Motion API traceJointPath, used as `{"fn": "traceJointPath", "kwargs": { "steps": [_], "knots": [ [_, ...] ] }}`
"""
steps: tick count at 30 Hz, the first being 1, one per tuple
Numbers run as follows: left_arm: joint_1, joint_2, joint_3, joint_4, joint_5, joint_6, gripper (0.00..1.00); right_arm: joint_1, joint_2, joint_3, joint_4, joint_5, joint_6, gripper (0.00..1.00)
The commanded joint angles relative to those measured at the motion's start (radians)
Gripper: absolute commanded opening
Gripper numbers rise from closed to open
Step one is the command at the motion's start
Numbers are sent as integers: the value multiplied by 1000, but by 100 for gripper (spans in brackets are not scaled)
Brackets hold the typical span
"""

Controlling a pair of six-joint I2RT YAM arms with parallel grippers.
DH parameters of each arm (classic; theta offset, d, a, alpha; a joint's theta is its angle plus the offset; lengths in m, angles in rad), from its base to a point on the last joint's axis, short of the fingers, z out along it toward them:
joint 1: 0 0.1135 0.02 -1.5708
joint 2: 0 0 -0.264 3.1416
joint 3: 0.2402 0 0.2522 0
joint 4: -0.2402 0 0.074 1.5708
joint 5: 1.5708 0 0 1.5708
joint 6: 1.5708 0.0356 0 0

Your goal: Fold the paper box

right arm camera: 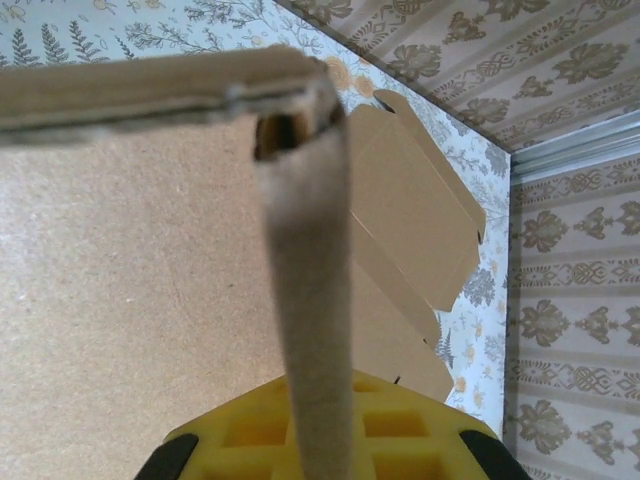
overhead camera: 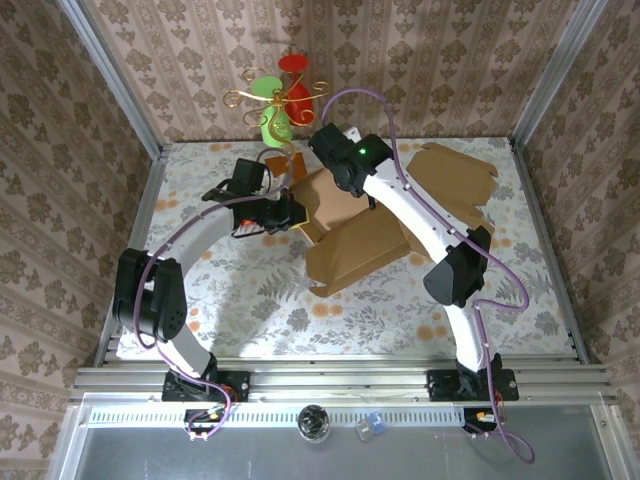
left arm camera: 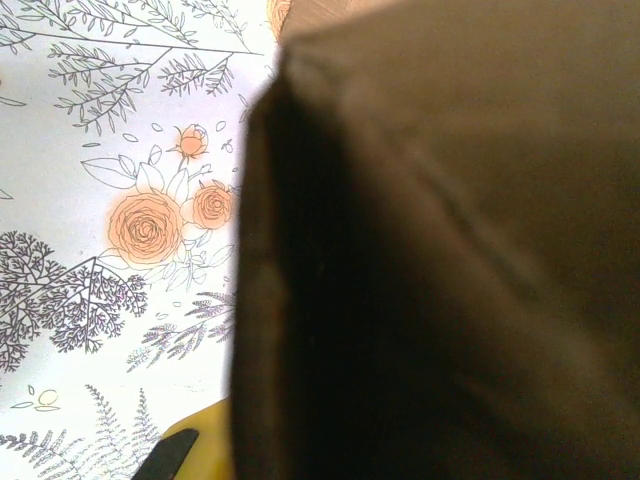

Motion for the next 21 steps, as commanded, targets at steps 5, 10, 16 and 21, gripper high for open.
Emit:
{"fn": "traceJointPath", "kwargs": {
  "steps": [5,10,16,21],
  "knots": [
    [-15,11,37,-47,-18,14,0,15,6,-23,-21,54,72,0],
    [-28,14,29,-145,-150,1,0,35,-59,-210,19,-17,215,0],
    [-50,30,-54,-228,-318,9,10,67,-179,-542,138,-115,425,0],
    [-96,37,-151,-165,-376,-23,14,95,-239,-725,236,-144,513,0]
  ]
}}
